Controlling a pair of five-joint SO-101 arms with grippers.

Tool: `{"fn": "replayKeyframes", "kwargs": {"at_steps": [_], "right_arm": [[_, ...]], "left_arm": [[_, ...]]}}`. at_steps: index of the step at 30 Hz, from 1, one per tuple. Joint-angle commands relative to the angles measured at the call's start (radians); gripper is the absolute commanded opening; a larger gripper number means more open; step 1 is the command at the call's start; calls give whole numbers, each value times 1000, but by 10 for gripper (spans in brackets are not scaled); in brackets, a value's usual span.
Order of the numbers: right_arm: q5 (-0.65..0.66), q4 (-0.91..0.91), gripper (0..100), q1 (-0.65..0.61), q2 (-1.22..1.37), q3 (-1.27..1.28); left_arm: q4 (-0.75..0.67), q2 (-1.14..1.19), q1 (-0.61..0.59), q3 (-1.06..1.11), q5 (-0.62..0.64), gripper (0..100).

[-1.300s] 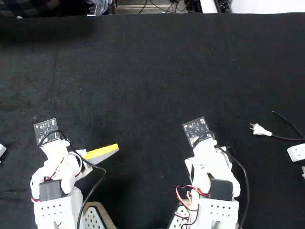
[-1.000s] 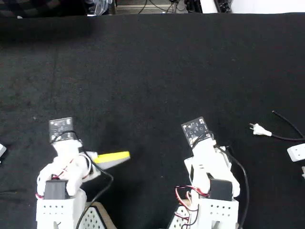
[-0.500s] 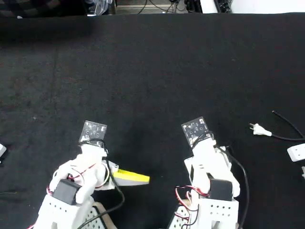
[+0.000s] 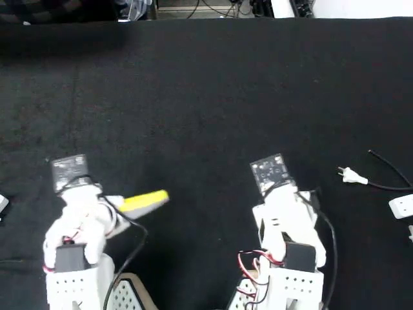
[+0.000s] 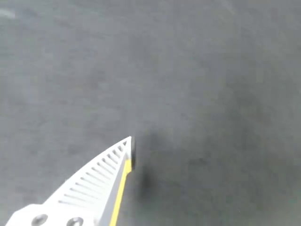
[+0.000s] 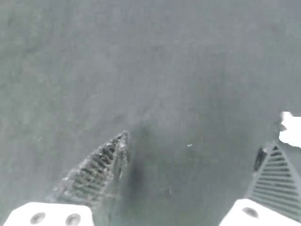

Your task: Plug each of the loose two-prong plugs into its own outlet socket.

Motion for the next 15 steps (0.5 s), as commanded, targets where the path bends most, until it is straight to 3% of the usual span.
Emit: {"fn": "replayKeyframes", "kwargs": {"at_steps": [1, 3, 5, 15], "right_arm": [[9, -31, 413, 86, -68, -12], [41, -20, 413, 117, -67, -24], [46, -18, 413, 155, -67, -38], [52, -17, 413, 480, -65, -206]], "left_arm": [[-17, -5, -200, -68, -84, 716], [-15, -5, -254, -70, -241, 716], [-14, -5, -262, -67, -315, 716], [-2, -5, -232, -33, -330, 714]]}}
